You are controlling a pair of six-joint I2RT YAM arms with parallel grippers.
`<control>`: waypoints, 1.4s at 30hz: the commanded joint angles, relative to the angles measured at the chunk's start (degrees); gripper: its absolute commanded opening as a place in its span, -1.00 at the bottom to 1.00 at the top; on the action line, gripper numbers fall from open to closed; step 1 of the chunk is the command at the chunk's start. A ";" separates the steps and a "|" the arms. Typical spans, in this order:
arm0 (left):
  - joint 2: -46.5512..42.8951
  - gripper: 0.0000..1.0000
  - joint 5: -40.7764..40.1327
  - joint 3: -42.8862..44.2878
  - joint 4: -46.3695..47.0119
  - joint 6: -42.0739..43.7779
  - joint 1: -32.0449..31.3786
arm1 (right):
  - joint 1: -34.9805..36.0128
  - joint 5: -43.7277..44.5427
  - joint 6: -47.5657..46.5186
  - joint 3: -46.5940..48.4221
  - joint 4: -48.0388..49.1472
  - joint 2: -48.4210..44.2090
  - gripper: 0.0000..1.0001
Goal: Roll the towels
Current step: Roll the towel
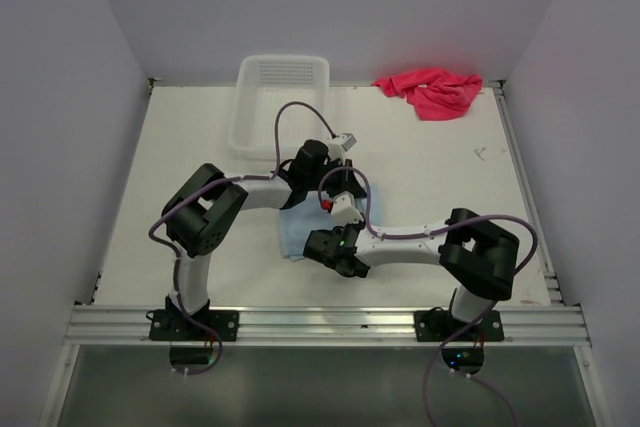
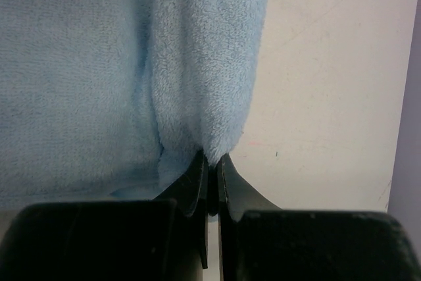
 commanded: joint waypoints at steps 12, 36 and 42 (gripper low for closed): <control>1.80 -1.00 -3.07 -2.31 1.25 5.04 1.34 | 0.55 -1.14 -5.64 4.15 1.47 5.40 -1.00; 3.03 -1.00 -6.23 -7.41 2.12 6.97 2.13 | 0.73 -6.67 -8.11 7.05 2.52 5.07 -0.57; 3.56 -1.00 -5.97 -7.85 2.57 6.71 2.22 | -0.06 -11.06 -7.93 5.12 5.15 -0.74 -0.06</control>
